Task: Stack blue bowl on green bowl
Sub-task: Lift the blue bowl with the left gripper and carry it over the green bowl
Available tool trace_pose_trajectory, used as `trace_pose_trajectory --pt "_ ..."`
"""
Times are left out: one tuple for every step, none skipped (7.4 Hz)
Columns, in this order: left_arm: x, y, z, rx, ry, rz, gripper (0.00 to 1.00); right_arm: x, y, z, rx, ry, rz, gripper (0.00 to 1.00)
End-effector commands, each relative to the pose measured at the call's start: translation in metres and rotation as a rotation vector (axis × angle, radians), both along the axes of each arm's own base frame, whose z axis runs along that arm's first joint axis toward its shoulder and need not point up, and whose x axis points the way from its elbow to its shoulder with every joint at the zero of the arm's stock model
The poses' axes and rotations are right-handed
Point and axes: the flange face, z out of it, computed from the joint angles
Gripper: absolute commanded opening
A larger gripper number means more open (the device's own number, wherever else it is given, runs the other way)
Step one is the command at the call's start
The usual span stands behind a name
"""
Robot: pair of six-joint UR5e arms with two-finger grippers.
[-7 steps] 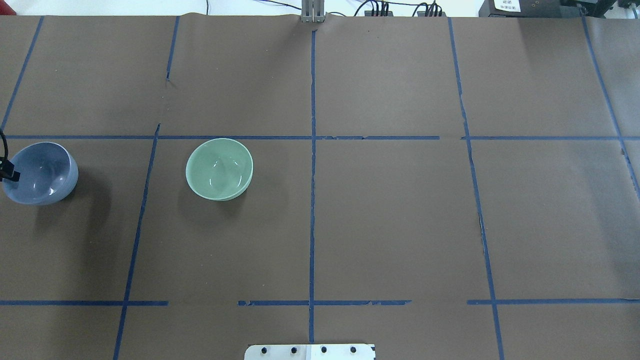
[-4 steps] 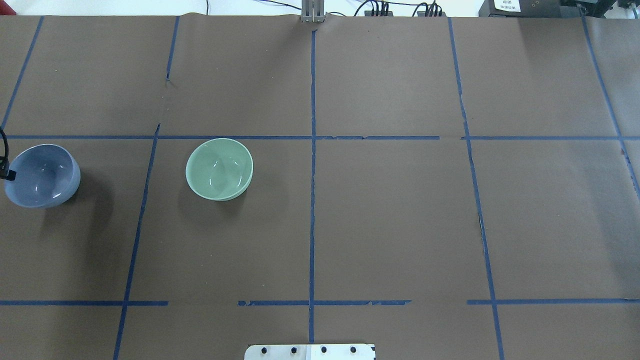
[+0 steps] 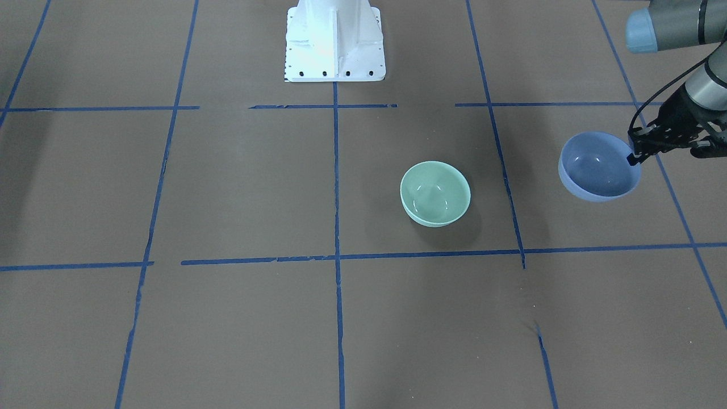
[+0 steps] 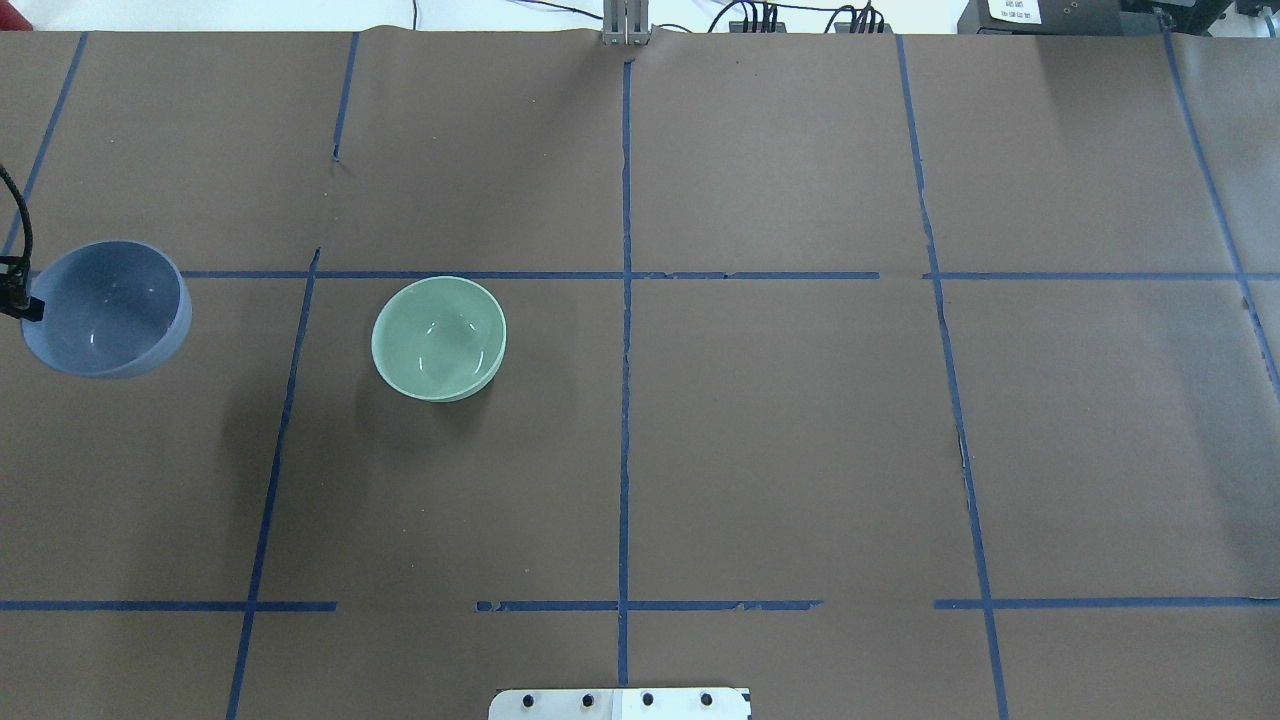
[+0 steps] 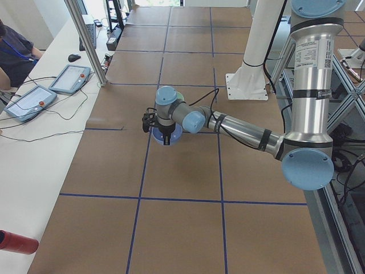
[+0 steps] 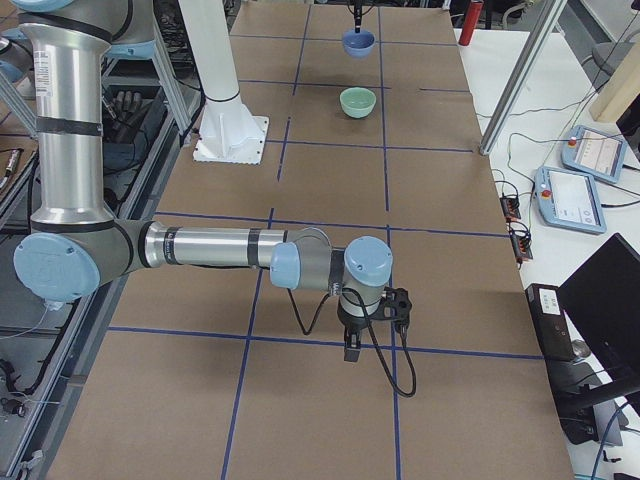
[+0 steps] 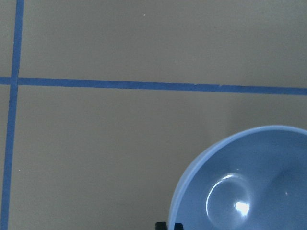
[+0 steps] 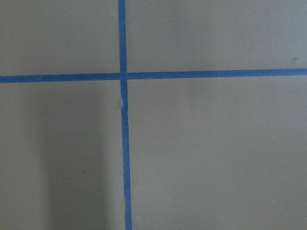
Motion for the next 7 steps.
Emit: trace_pose_trajectory --pt "0.014 -0.008 -0.082 -0.095 0.069 -0.143 0.0 0.0 0.0 0.0 -0.001 0.0 0.001 1.0" --pt "0.06 -0.005 -0.11 -0.152 0.106 -0.146 0.0 0.001 0.0 0.0 0.0 0.0 0.001 1.0" --pt "0.098 -0.001 -0.138 -0.184 0.14 -0.135 0.0 0.0 0.0 0.0 -0.001 0.0 0.001 1.0" --pt "0.136 0.004 -0.154 -0.231 0.155 -0.118 0.0 0.0 0.0 0.0 -0.001 0.0 0.001 1.0" --pt "0.182 0.008 -0.159 -0.289 0.148 -0.098 0.0 0.0 -0.001 -0.001 0.002 0.0 0.0 1.0" --pt "0.207 0.004 -0.165 -0.317 0.145 -0.093 0.0 0.0 0.0 0.0 -0.001 0.0 0.001 1.0" --pt "0.218 0.005 -0.165 -0.33 0.14 -0.093 0.0 0.0 0.0 0.0 -0.001 0.0 0.001 1.0"
